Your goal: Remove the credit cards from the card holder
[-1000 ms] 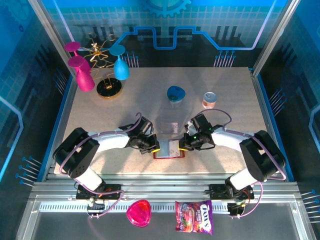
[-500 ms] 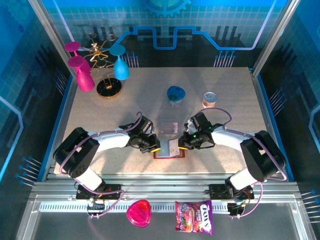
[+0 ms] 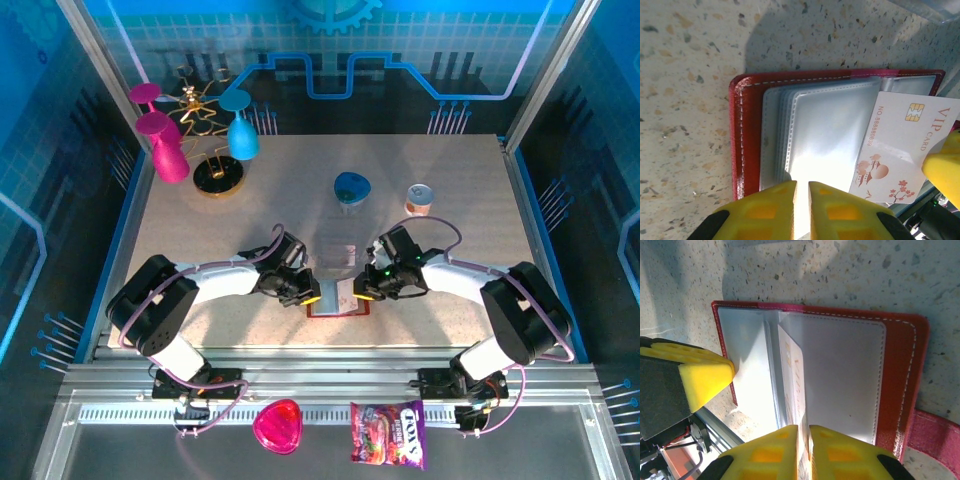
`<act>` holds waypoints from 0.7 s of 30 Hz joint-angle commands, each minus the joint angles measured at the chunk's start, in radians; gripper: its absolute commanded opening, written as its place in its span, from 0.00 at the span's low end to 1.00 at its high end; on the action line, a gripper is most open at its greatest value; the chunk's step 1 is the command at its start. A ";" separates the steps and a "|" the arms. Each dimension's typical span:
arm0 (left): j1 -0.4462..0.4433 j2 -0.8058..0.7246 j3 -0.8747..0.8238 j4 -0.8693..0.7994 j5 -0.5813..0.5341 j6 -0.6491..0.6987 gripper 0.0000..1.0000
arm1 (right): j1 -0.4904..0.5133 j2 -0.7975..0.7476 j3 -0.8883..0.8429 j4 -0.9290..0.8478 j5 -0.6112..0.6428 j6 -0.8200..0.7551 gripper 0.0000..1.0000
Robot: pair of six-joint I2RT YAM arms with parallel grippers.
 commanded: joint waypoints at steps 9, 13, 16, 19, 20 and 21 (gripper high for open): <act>-0.005 -0.036 0.011 -0.024 -0.027 0.013 0.14 | 0.016 -0.050 0.003 -0.014 0.025 0.016 0.08; -0.004 -0.043 0.005 -0.023 -0.034 0.011 0.14 | 0.015 -0.069 0.041 -0.086 0.037 -0.028 0.05; -0.004 -0.058 -0.004 -0.022 -0.044 0.008 0.14 | 0.016 -0.082 0.088 -0.174 0.076 -0.088 0.02; 0.003 -0.081 -0.019 -0.021 -0.060 0.005 0.14 | 0.011 -0.084 0.136 -0.241 0.104 -0.148 0.00; 0.006 -0.089 -0.024 -0.021 -0.062 0.004 0.14 | 0.010 -0.082 0.152 -0.259 0.108 -0.167 0.00; 0.009 -0.097 -0.031 -0.021 -0.065 0.002 0.14 | 0.007 -0.077 0.173 -0.281 0.113 -0.194 0.00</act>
